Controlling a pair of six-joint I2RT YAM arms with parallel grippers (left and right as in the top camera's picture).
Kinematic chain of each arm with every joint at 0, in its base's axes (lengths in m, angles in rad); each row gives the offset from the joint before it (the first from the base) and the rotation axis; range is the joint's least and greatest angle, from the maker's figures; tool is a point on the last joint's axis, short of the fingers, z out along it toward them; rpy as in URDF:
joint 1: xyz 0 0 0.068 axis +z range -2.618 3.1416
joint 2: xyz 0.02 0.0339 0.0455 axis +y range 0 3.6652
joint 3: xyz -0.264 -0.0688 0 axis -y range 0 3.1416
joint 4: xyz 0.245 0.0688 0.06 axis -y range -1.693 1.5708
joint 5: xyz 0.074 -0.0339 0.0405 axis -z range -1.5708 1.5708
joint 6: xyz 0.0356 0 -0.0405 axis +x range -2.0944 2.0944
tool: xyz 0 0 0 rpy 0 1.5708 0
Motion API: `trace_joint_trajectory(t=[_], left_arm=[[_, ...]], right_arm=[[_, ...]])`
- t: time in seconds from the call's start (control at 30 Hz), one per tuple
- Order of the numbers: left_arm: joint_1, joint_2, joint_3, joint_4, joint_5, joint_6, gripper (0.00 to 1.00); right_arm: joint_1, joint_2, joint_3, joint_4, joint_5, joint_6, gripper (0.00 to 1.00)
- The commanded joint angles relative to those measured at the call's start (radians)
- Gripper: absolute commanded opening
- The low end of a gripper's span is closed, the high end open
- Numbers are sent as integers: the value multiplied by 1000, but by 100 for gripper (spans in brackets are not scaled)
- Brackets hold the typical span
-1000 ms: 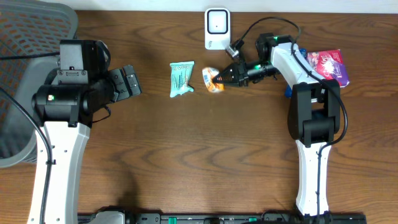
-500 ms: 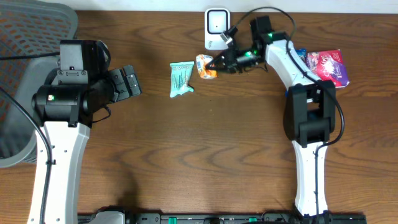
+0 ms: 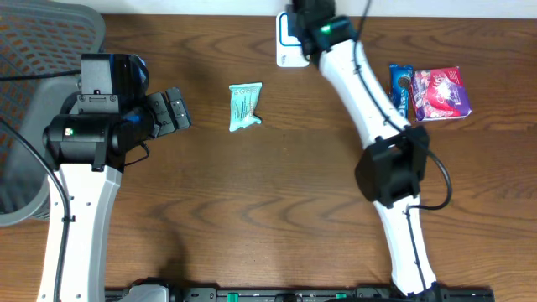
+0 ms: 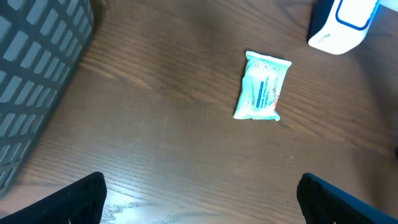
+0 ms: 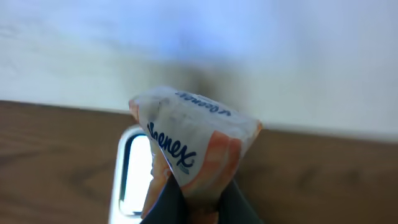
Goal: Scan the item barcode
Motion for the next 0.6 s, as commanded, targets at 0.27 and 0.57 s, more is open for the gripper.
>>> trace_joint_trajectory(t=[0.27, 0.57], left_arm=[[3, -2, 1, -3, -5, -2, 98], [3, -2, 1, -3, -5, -2, 98]], right_arm=[[51, 156, -1, 55, 196, -561, 1], [68, 145, 5, 89, 318, -547, 1]])
